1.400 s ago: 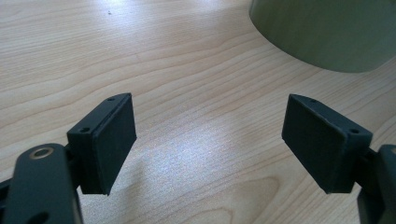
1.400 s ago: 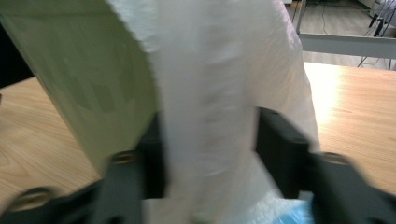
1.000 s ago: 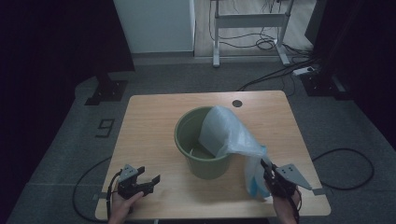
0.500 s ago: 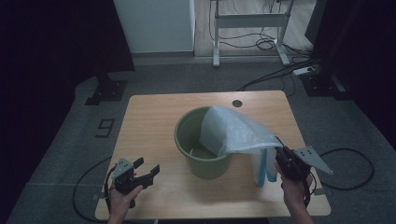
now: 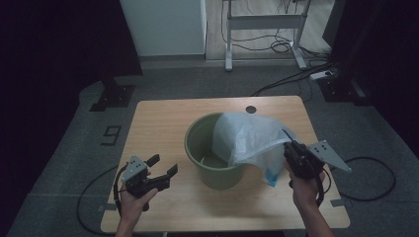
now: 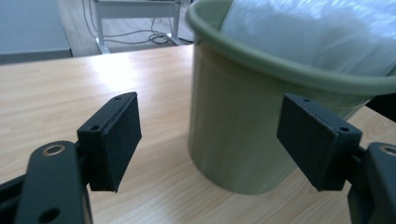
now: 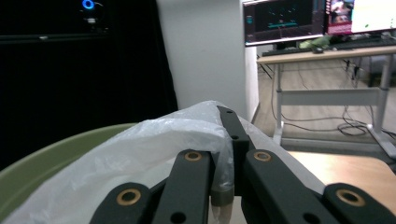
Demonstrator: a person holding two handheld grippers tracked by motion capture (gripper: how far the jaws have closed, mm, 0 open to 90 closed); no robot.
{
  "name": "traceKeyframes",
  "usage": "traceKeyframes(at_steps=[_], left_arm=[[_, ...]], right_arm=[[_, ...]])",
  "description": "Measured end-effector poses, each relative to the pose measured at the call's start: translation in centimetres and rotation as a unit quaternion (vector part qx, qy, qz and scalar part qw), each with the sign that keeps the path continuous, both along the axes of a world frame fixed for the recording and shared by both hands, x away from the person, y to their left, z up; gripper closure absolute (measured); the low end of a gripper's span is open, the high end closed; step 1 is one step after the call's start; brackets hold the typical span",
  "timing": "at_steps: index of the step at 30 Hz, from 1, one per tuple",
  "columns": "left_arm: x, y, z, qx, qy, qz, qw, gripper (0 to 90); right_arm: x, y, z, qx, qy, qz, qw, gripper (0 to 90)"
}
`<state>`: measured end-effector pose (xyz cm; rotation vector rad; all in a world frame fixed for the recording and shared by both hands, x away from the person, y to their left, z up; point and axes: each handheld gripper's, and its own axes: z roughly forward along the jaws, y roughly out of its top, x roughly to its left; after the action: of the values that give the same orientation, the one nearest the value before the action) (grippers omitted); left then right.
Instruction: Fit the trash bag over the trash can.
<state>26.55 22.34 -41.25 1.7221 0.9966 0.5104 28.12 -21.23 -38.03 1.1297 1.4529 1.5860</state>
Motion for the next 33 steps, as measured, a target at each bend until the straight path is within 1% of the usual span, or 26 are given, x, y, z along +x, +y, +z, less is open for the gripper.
traceKeyframes(at_steps=[4,9,13,19,26,29,33], left_arm=[[-0.1,-0.7,0.9,0.002,-0.005,-0.013,0.9999,21.9],[-0.3,-1.5,1.8,-0.005,-0.014,-0.027,0.9995,21.9],[-0.2,-2.3,2.3,-0.007,-0.018,-0.038,0.9991,22.4],[-0.3,-3.6,2.7,-0.009,-0.025,-0.051,0.9984,22.3],[-0.2,-5.3,3.0,-0.005,-0.028,-0.068,0.9973,22.1],[-0.1,-6.0,3.0,-0.002,-0.026,-0.071,0.9971,21.6],[0.0,-6.8,3.0,-0.003,-0.030,-0.074,0.9968,20.4]], right_arm=[[0.1,1.5,1.0,-0.006,-0.009,0.017,0.9998,88.8],[0.3,3.4,1.9,-0.014,-0.016,0.037,0.9991,88.8],[0.9,5.0,2.3,-0.017,-0.012,0.052,0.9984,88.8],[1.5,7.0,2.3,-0.025,-0.003,0.074,0.9969,88.8],[1.6,7.7,2.0,-0.029,0.006,0.083,0.9961,88.8],[1.6,7.9,1.9,-0.034,0.006,0.087,0.9956,88.8],[1.6,8.2,1.9,-0.038,0.005,0.093,0.9949,88.7]])
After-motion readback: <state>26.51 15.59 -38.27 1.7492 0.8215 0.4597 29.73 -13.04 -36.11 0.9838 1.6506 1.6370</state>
